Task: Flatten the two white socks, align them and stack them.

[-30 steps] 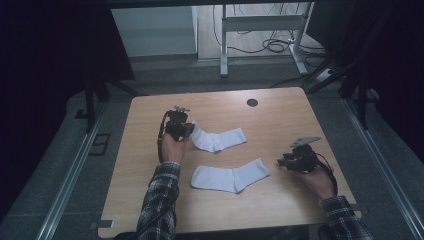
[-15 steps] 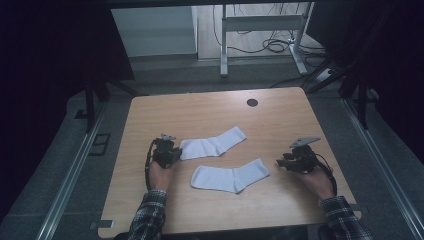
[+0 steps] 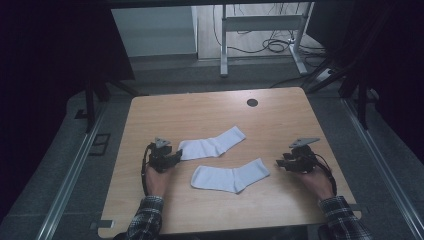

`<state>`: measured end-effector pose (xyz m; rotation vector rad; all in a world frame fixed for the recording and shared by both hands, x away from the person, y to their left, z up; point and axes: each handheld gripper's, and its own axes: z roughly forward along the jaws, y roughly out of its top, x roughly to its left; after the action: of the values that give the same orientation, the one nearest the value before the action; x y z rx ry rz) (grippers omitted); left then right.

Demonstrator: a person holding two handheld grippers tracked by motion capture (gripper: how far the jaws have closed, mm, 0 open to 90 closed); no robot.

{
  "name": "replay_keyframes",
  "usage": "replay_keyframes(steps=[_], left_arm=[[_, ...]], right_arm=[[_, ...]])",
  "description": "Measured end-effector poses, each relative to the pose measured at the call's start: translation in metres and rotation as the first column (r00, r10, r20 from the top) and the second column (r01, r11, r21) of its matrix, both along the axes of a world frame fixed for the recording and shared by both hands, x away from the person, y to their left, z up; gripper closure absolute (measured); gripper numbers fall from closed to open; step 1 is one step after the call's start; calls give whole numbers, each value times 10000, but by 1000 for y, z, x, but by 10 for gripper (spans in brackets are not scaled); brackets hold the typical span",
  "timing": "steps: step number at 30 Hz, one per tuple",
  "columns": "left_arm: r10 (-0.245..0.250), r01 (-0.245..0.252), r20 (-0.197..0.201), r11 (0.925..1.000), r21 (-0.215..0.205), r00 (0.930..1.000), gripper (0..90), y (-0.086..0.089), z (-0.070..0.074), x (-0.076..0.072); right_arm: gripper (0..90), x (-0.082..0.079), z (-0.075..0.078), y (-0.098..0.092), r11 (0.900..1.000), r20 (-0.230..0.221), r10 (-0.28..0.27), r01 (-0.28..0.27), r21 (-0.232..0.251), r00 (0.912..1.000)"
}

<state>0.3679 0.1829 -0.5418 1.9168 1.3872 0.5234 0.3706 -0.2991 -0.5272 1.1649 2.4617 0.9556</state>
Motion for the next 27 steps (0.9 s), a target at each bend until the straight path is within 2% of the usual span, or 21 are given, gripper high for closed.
replay_keyframes(steps=[3, 6, 10, 12, 18, 23, 27], left_arm=[[76, -75, -99, 9999, 138, 9999, 500, 0, -1, 2], [44, -36, -230, 9993, 362, 9997, 465, -2, -2, 4], [6, 5, -264, 9992, 404, 9997, 429, -2, -2, 4], [-70, 86, -318, 9987, 498, 9995, 361, -3, -2, 5], [-24, 39, -315, 9988, 480, 9995, 352, -4, -3, 5], [23, -8, -303, 9987, 509, 9995, 352, -4, -3, 5], [64, -49, -293, 9987, 513, 9995, 353, -5, -3, 4]], right_arm=[[519, 0, 0, 0, 10000, 5, -28, 28, 29, 10000], [506, -2, 0, 3, 9999, 133, -4, 6, -158, 9999], [503, -2, 0, 5, 9996, 145, -47, 51, -294, 9999], [503, -2, 1, 6, 9993, 86, -84, 87, -358, 9999], [505, 0, 2, 6, 9989, -44, -153, 151, -436, 9999], [504, 3, 8, 7, 9999, 148, -91, 92, -43, 9998], [500, 8, 13, 16, 9999, 218, 73, -77, 155, 9997]])
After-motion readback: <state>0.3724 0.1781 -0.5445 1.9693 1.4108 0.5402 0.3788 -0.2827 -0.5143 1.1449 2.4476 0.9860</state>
